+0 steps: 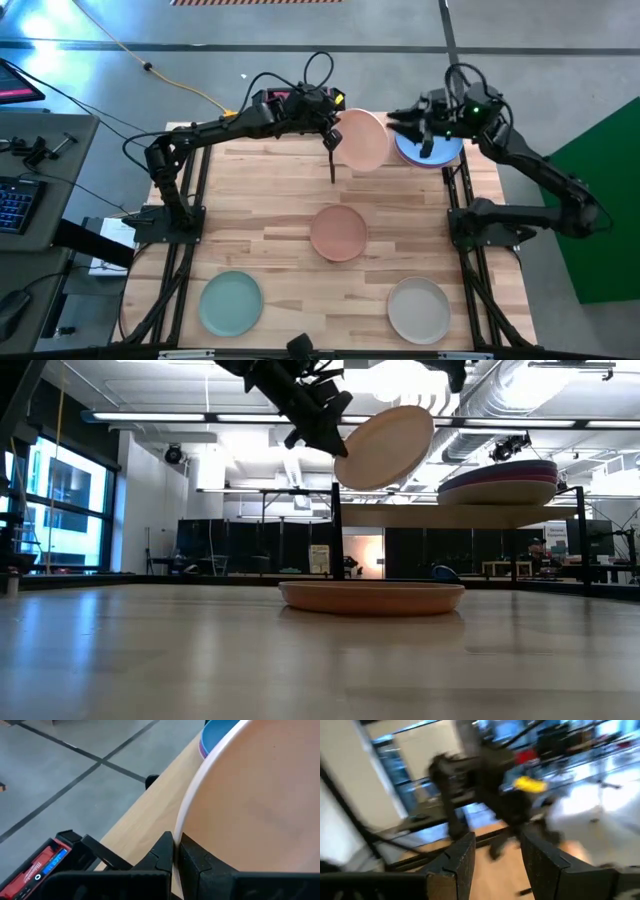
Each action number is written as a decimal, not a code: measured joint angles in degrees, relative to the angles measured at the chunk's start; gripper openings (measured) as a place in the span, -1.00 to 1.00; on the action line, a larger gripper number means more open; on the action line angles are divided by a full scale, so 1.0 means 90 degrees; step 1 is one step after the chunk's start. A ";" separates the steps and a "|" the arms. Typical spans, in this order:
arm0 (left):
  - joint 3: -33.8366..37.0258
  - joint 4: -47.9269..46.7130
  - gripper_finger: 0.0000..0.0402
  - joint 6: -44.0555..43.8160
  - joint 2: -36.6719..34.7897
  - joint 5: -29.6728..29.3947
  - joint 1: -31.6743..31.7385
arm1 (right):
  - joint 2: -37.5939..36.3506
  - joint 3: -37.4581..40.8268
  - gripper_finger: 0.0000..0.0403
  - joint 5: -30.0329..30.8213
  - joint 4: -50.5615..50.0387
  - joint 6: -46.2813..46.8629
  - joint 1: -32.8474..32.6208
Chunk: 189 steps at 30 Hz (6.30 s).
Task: Place and stack plates onto a shelf
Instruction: Put the light orange plate on the shelf, then stack the brown plate on top of the light orange plate on the shelf
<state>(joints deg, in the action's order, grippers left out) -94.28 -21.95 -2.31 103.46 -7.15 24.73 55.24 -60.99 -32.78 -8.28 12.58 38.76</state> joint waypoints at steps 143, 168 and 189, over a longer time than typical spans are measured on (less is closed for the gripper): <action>-0.0002 -0.0167 -0.47 0.1533 -0.0882 0.0339 0.0097 | 0.3909 -0.3441 -0.58 0.5237 -0.6240 0.3550 -0.0762; 0.0628 -0.3094 -0.48 0.0475 -0.0845 0.1311 -0.0709 | 0.3385 -0.3609 -0.58 0.3613 -0.6622 0.2436 -0.1831; 0.1976 -0.2230 -0.48 -0.2843 -0.0782 0.0881 -0.1893 | 0.3385 -0.3611 -0.58 0.3210 -0.7112 0.2203 -0.2853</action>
<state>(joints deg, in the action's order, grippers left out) -76.50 -42.03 -27.90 96.42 0.78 7.69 85.71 -93.49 -3.89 -72.29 32.40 13.08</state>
